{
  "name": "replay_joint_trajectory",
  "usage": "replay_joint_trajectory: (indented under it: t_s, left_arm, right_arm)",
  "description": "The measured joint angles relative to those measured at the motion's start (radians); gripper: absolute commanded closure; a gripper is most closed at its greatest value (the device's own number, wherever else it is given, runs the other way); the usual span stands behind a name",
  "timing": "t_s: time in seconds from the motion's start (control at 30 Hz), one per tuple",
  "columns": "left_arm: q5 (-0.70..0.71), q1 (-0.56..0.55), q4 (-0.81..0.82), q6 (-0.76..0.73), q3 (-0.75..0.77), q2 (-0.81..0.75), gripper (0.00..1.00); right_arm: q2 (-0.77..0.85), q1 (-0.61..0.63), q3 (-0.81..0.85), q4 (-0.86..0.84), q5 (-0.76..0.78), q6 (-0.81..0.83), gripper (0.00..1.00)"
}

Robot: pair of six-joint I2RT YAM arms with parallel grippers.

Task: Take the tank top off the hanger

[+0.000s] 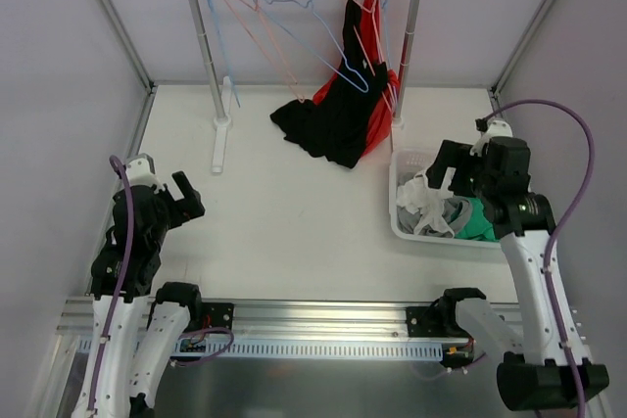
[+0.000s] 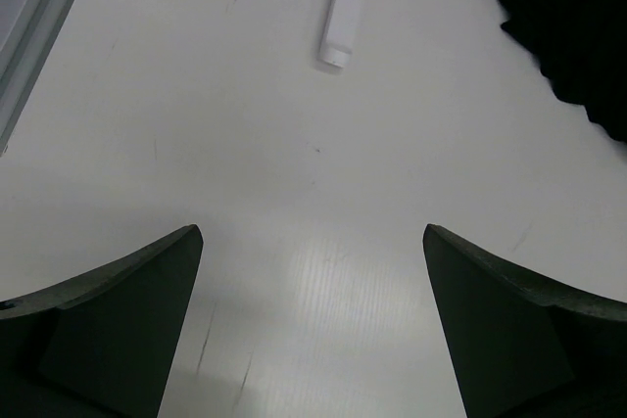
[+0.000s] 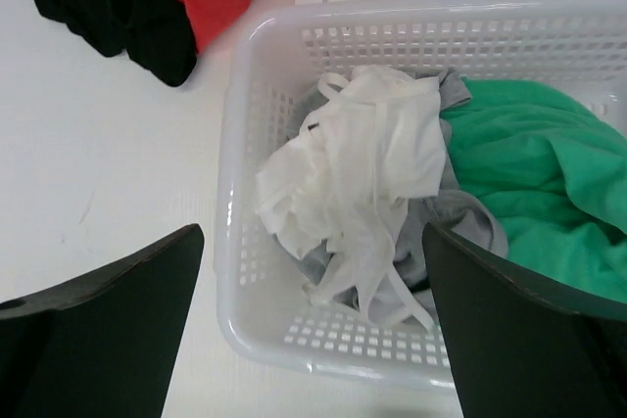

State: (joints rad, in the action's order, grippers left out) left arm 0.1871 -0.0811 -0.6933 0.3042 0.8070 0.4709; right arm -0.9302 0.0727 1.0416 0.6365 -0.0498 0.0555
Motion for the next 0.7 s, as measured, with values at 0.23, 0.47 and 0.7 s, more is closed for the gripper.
replay_joint_trajectory:
  t_s: [0.23,0.47,0.7]
  left_arm:
    - [0.004,0.01,-0.001,0.0,0.0,0.029,0.01]
    - [-0.001,0.011,0.0,0.0,0.0,0.006,0.01]
    - [-0.019,0.0,0.0,0.004,-0.001,0.006,0.01]
  right_arm:
    - [0.268,0.07,0.042,0.138,0.049,0.061,0.0]
    - [0.465,0.21,0.043,0.293,0.254,0.089,0.0]
    - [0.544,0.236,-0.02,0.376,0.377,0.1,0.01]
